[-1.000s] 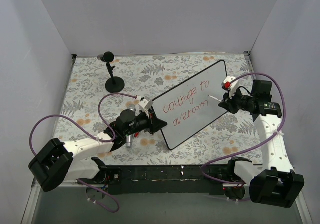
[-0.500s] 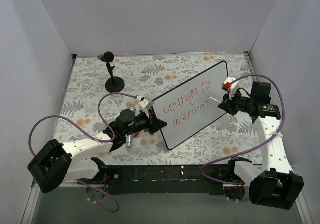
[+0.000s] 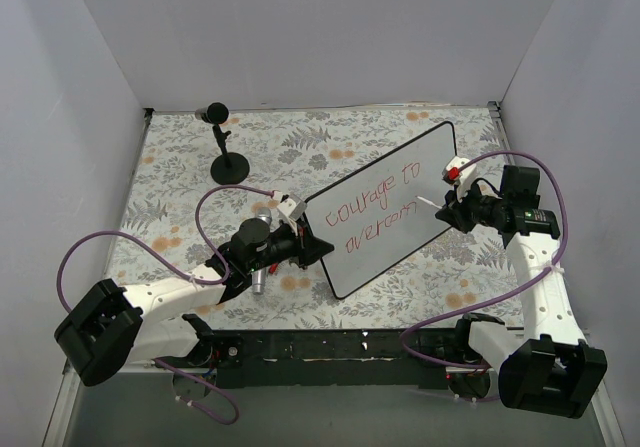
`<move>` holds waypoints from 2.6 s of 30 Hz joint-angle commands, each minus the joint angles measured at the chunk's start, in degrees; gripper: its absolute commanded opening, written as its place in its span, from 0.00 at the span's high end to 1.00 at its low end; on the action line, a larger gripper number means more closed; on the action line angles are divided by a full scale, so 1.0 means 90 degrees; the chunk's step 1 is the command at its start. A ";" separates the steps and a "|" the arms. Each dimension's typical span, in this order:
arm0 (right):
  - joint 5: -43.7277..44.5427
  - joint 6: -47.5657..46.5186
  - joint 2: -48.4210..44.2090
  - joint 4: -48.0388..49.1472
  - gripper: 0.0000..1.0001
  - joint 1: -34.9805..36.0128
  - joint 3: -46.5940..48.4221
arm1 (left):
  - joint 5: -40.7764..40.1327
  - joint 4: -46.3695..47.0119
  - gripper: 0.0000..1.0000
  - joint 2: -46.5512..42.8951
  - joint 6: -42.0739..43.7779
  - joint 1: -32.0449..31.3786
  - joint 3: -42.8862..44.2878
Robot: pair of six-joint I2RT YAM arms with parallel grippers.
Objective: Write a sentence on the whiteboard
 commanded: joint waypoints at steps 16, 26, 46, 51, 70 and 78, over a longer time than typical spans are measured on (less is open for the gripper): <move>-0.0119 -0.0077 -0.0023 0.0121 0.99 -0.0027 -0.0062 | 0.0122 -0.0255 1.00 -0.0197 0.0236 -0.0031 -0.0285; -0.0207 0.0157 -0.0091 0.0238 0.99 -0.0027 -0.0218 | 0.0092 -0.0089 1.00 -0.0216 0.0138 -0.0031 -0.0393; -0.0276 0.0274 -0.0101 0.0287 0.99 -0.0017 -0.0325 | 0.0053 0.0038 1.00 -0.0353 0.0079 -0.0031 -0.0578; -0.0246 0.0274 -0.0150 0.0277 0.99 -0.0027 -0.0374 | 0.0053 0.0058 1.00 -0.0343 0.0060 -0.0031 -0.0578; -0.0237 0.0264 -0.0189 0.0248 0.99 -0.0027 -0.0394 | 0.0073 0.0077 1.00 -0.0353 0.0030 -0.0031 -0.0617; -0.0227 0.0264 -0.0189 0.0248 0.99 -0.0037 -0.0394 | 0.0073 0.0097 1.00 -0.0372 0.0021 -0.0031 -0.0617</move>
